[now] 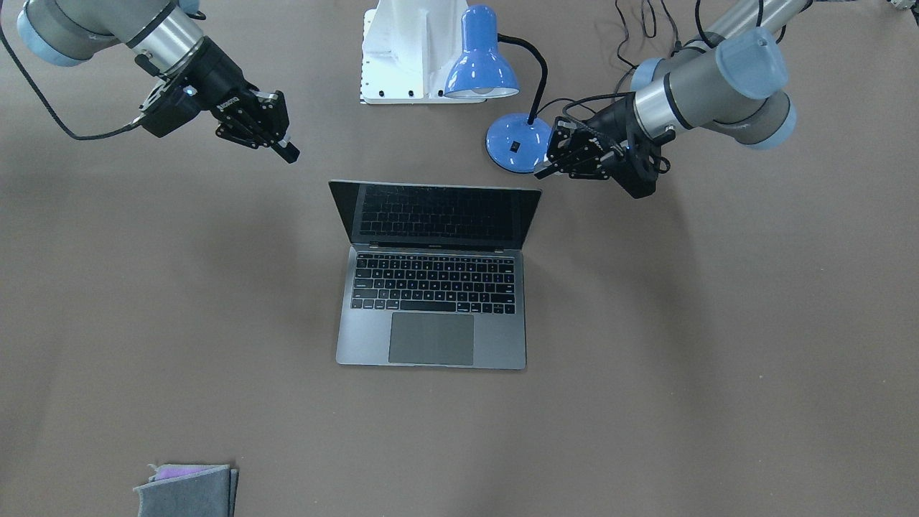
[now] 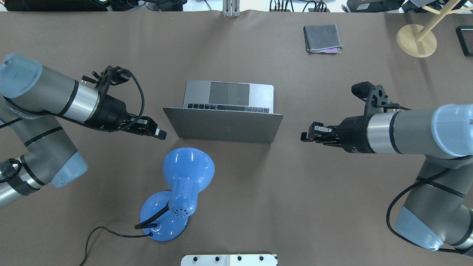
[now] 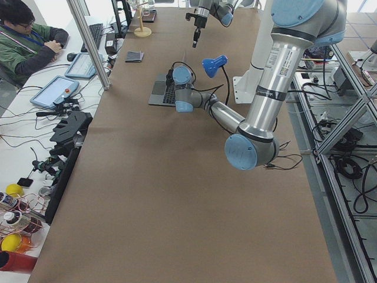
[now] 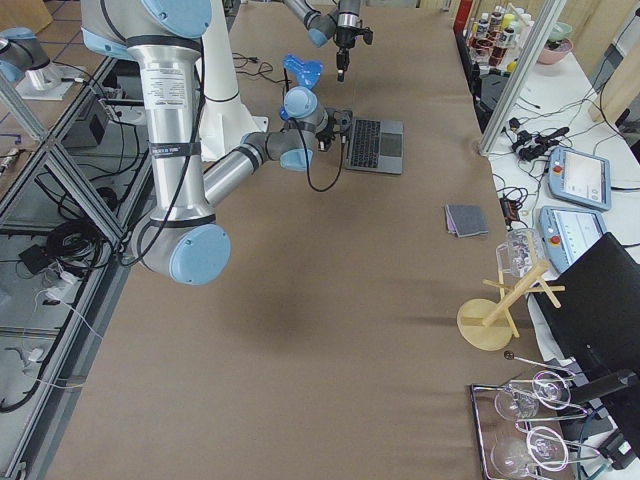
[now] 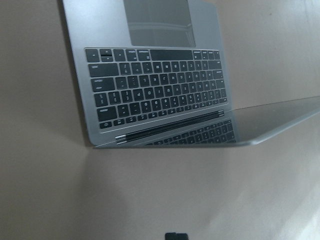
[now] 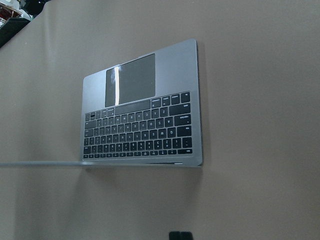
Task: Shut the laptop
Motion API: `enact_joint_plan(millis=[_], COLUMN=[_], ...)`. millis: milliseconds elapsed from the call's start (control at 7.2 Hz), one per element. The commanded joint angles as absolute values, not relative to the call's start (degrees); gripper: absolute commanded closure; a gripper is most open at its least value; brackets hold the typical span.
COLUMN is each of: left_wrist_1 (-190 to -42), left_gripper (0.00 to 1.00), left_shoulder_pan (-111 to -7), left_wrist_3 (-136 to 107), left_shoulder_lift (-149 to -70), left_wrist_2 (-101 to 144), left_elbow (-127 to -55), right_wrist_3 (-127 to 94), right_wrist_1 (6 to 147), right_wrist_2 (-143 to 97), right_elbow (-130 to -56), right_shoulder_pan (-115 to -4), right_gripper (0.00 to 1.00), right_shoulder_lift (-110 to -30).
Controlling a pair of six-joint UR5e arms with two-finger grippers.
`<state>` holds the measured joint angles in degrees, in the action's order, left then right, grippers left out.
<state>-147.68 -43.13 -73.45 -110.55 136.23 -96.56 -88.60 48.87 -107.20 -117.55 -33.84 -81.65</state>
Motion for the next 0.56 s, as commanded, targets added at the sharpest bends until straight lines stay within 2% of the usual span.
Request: enact_joint_plan(millis=[0,417], left_wrist_1=[-147.57,-147.57], left_gripper=[1.00,1.00], left_shoulder_pan=[-42.80,-42.80], left_wrist_3=[-77.25,-77.26], left_shoulder_lift=[-113.29,-113.29], left_wrist_2=[134.49,132.47], left_elbow=[-96.15,-95.71], right_wrist_3=[-90.35,-90.26], right_wrist_1=[56.31,59.59], right_wrist_2=[-103.46,-101.60], right_elbow=[-116.99,-115.31], right_shoulder_pan=[-31.56,-31.29], right_gripper=[1.00,1.00], right_shoulder_lift=[-75.35,-71.63])
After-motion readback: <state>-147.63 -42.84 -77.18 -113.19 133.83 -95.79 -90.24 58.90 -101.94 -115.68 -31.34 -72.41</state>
